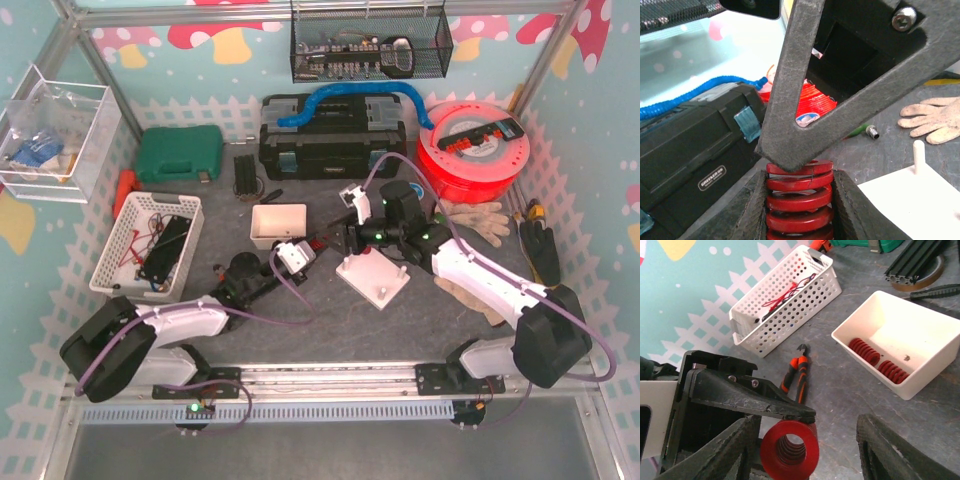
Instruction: Install the large spring
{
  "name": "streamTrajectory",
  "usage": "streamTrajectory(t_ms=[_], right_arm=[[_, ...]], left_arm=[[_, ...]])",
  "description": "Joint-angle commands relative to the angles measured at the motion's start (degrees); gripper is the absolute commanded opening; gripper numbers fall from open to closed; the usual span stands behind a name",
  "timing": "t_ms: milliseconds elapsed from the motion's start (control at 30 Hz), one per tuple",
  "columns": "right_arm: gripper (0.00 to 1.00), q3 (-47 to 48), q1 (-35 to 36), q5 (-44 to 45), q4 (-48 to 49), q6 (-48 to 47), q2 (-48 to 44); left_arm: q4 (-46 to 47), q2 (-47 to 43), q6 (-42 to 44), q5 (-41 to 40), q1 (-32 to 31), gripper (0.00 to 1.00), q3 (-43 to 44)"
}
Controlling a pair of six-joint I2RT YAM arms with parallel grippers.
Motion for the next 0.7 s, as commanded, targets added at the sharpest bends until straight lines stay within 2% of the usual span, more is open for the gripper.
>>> streamTrajectory(t_ms=[0, 200, 400, 467, 533, 600, 667], right_arm=[[0.57, -0.3, 0.1, -3.8, 1.8, 0.2, 0.7], [0.57, -0.5, 0.0, -5.3, 1.2, -0.6, 2.3], [0.48, -0.2, 0.2, -6.0, 1.1, -0.8, 3.1], [0.40, -0.3, 0.3, -6.4, 1.1, -1.0, 3.2], [0.28, -0.5, 0.2, -7.1, 1.5, -1.0, 3.2], [0.15, -0.7, 0.2, -7.2, 1.9, -0.8, 2.7], [0.04, -1.2, 0.3, -5.4, 1.9, -0.7, 1.9]], left_arm=[[2.2, -1.6, 1.0, 0.6, -0.6, 0.04, 0.7], [2.2, -1.5, 1.0, 0.3, -0.7, 0.04, 1.0], [2.1, -0.9, 1.1, 0.3, -1.1, 0.04, 1.5], [2.0, -0.9, 1.1, 0.0, -1.2, 0.05, 1.6], [1.9, -0.8, 1.0, -0.9, -1.2, 0.10, 1.7], [1.7, -1.0, 0.5, -1.9, -1.2, 0.19, 1.6], [0.8, -1.1, 0.0, -2.9, -1.2, 0.34, 1.4]])
